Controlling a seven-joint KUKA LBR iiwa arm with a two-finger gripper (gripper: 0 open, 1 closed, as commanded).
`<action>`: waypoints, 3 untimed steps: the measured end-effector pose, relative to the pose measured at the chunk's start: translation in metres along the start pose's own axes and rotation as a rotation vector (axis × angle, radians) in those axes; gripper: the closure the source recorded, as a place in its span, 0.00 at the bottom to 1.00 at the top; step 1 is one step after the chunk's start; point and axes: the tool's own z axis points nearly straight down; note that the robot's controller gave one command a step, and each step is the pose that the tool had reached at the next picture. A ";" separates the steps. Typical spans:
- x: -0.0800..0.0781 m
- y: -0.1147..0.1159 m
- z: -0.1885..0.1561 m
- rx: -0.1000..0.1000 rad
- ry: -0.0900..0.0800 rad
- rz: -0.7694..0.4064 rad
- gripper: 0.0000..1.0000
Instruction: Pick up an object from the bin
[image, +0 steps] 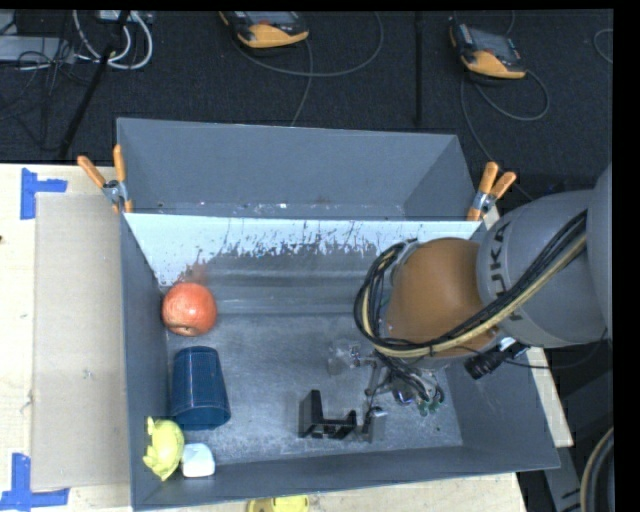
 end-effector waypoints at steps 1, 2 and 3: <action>0.003 0.026 0.007 0.001 0.007 -0.053 0.00; -0.024 0.058 0.005 0.000 0.003 -0.420 1.00; -0.024 0.058 0.005 0.000 0.003 -0.418 1.00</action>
Offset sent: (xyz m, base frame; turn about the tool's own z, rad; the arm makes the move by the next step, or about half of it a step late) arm 0.0128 0.0615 -0.0064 -0.4225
